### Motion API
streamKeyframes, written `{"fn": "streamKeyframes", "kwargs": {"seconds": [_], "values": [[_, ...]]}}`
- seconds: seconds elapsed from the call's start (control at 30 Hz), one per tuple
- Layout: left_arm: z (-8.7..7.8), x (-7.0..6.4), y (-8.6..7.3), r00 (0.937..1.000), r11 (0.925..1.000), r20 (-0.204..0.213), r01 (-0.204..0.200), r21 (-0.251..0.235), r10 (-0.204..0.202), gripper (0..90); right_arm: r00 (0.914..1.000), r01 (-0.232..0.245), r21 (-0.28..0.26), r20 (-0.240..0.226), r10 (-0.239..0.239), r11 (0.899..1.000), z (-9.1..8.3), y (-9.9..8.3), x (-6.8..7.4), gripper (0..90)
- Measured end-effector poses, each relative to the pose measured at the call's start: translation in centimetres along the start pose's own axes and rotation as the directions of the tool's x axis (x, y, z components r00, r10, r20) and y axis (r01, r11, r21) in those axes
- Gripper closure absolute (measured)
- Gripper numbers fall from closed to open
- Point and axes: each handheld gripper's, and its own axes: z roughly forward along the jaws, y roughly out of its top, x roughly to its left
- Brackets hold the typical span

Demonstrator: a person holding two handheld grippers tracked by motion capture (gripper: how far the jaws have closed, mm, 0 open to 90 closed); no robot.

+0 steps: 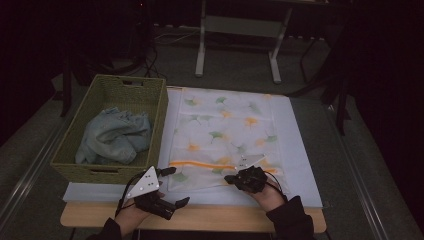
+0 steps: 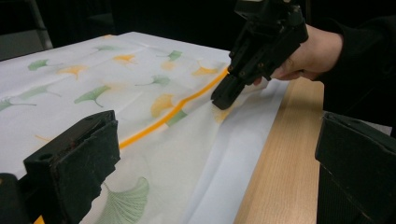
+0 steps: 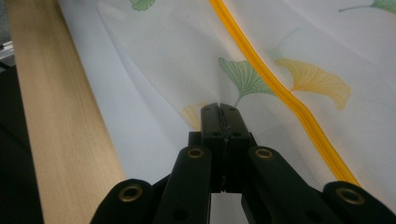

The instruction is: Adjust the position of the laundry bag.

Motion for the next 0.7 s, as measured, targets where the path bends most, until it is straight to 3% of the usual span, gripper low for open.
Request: {"fn": "streamKeyframes", "kwargs": {"seconds": [0.3, 0.7], "values": [[0.1, 0.0, 0.0, 1.0, 1.0, 0.002, 0.0, 0.004, 0.0, 0.7, 0.9999, -0.002, 0.015, -0.01, 0.002, 1.0, -0.4, -1.4, 0.2, 90.0], [0.0, 0.0, 0.0, 1.0, 1.0, 0.0, -0.001, 0.003, 0.001, 0.7, 0.9998, 0.02, 0.044, 0.002, -0.02, 0.999, 0.0, -1.8, 1.0, 90.0]]}}
